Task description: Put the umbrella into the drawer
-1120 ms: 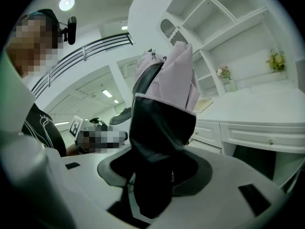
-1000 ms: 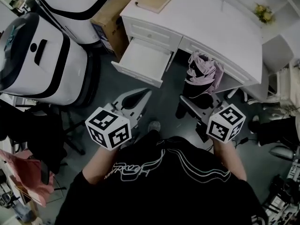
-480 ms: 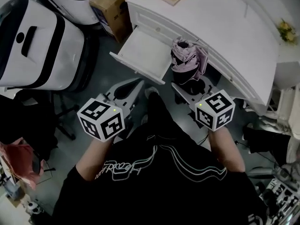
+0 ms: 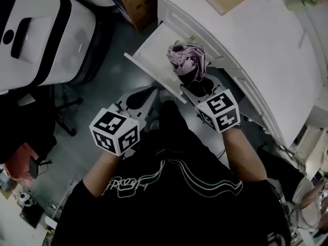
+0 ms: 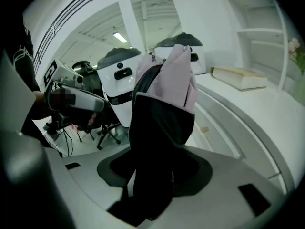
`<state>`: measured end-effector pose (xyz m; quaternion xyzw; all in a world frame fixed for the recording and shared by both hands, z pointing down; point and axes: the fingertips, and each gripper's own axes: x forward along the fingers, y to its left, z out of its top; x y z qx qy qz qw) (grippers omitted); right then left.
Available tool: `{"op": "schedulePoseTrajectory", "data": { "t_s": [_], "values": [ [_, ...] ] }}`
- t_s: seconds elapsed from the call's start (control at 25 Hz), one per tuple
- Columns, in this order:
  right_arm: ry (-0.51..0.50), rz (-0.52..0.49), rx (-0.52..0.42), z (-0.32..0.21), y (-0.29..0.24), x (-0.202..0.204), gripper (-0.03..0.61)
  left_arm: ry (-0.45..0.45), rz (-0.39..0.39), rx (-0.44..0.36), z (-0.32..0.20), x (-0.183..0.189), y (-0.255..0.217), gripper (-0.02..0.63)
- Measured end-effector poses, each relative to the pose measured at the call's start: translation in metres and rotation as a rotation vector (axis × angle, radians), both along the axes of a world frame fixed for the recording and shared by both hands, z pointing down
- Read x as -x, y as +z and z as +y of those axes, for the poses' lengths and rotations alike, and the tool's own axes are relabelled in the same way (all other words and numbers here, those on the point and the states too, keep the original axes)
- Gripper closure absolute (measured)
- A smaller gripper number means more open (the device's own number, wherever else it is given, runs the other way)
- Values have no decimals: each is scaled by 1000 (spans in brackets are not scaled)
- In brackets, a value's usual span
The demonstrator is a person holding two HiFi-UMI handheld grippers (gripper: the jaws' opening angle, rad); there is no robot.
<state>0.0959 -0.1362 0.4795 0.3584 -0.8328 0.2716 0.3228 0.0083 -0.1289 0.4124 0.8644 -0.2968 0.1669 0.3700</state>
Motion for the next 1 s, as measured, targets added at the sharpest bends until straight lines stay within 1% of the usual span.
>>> {"op": "schedulePoseTrajectory", "data": {
  "t_s": [0.08, 0.2, 0.4, 0.56, 0.8, 0.92, 1.0],
  "values": [
    [-42, 24, 41, -18, 27, 7, 360, -24, -21, 24, -15, 6, 21, 594],
    [-93, 55, 86, -40, 67, 16, 360, -57, -32, 58, -30, 13, 51, 594],
    [-184, 174, 138, -64, 141, 27, 360, -80, -31, 109, -38, 15, 95, 594],
    [-235, 222, 204, -73, 199, 34, 360, -99, -58, 142, -37, 21, 128, 594],
    [-248, 292, 319, -81, 295, 33, 360, -118, -82, 172, -38, 32, 175, 594],
    [-247, 329, 391, -82, 337, 28, 360, -123, -74, 200, -37, 29, 200, 594],
    [-252, 340, 393, -88, 358, 28, 360, -121, -69, 214, -35, 27, 212, 594]
  ]
}}
